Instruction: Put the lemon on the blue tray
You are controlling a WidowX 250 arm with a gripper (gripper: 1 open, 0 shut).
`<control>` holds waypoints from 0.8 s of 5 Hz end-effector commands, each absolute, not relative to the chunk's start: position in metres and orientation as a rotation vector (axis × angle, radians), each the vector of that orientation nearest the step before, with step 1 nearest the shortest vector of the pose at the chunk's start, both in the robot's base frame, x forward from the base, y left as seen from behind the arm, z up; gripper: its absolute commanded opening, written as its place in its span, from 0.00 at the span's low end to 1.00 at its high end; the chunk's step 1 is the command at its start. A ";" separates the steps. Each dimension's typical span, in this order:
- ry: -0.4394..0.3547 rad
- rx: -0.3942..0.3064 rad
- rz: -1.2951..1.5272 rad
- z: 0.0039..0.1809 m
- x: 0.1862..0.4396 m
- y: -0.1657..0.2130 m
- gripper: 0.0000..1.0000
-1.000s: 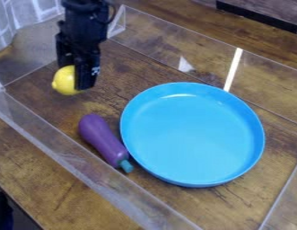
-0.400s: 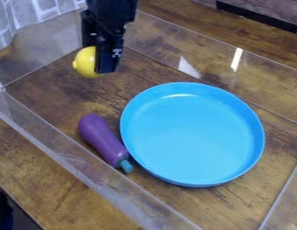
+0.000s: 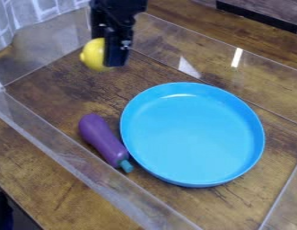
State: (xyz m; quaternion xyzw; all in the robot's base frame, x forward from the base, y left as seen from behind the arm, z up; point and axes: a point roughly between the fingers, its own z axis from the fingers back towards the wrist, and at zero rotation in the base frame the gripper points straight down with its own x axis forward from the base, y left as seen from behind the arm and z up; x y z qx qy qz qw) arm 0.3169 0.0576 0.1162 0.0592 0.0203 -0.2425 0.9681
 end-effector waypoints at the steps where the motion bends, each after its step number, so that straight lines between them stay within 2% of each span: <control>1: -0.037 0.144 -0.532 0.135 0.314 0.020 0.00; 2: -0.044 0.135 -0.589 0.140 0.299 -0.007 0.00; 3: -0.043 0.138 -0.617 0.145 0.293 -0.016 0.00; 4: -0.049 0.135 -0.651 0.142 0.290 -0.030 0.00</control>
